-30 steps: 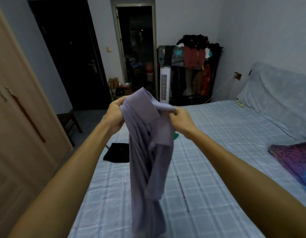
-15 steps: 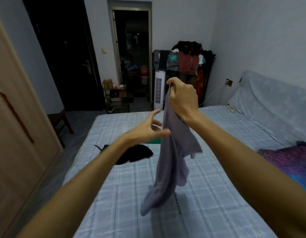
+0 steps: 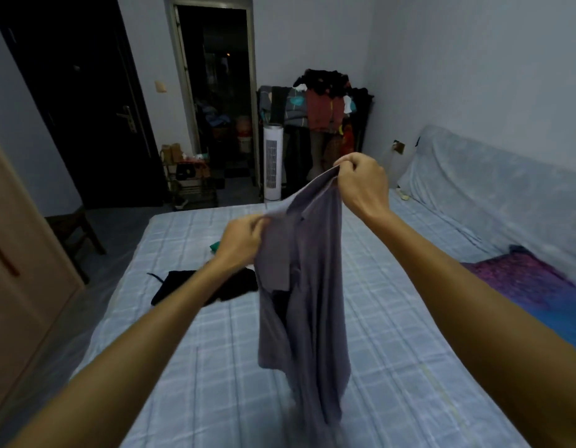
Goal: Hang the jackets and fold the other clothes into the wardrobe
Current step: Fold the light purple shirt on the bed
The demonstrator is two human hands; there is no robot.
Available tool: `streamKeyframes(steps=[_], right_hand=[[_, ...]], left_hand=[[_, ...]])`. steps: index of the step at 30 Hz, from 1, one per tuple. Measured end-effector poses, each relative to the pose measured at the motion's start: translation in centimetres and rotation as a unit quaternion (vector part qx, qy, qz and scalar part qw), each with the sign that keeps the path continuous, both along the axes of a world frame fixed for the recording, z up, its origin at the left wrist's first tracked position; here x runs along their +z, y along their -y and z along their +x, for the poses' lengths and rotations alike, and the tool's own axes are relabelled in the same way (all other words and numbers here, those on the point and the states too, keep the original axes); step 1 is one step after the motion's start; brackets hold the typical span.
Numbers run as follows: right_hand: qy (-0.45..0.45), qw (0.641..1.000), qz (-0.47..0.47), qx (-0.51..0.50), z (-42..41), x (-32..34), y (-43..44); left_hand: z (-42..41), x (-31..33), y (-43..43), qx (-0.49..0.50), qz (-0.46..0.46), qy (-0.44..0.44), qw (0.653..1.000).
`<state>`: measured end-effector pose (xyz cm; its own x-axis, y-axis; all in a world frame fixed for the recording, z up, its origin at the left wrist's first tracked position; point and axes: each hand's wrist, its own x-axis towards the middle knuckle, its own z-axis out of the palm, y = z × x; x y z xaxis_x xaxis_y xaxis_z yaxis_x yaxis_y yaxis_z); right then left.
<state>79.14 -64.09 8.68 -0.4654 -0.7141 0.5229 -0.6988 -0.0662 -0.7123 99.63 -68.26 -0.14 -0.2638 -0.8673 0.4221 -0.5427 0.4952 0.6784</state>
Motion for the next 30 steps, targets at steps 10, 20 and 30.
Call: streamKeyframes(steps=[10, 20, 30], right_hand=[[-0.024, 0.987, 0.039, 0.154, 0.2, -4.5, 0.0], [0.08, 0.98, -0.006, 0.18, 1.4, -5.9, -0.7], [0.179, 0.962, -0.055, 0.2, 3.7, -5.0, -3.2]], left_hand=[[3.1, 4.9, 1.2, 0.005, 0.014, -0.139, 0.99], [5.5, 5.9, -3.3, 0.061, -0.113, 0.055, 0.99], [7.4, 3.8, -9.7, 0.051, -0.08, 0.347, 0.933]])
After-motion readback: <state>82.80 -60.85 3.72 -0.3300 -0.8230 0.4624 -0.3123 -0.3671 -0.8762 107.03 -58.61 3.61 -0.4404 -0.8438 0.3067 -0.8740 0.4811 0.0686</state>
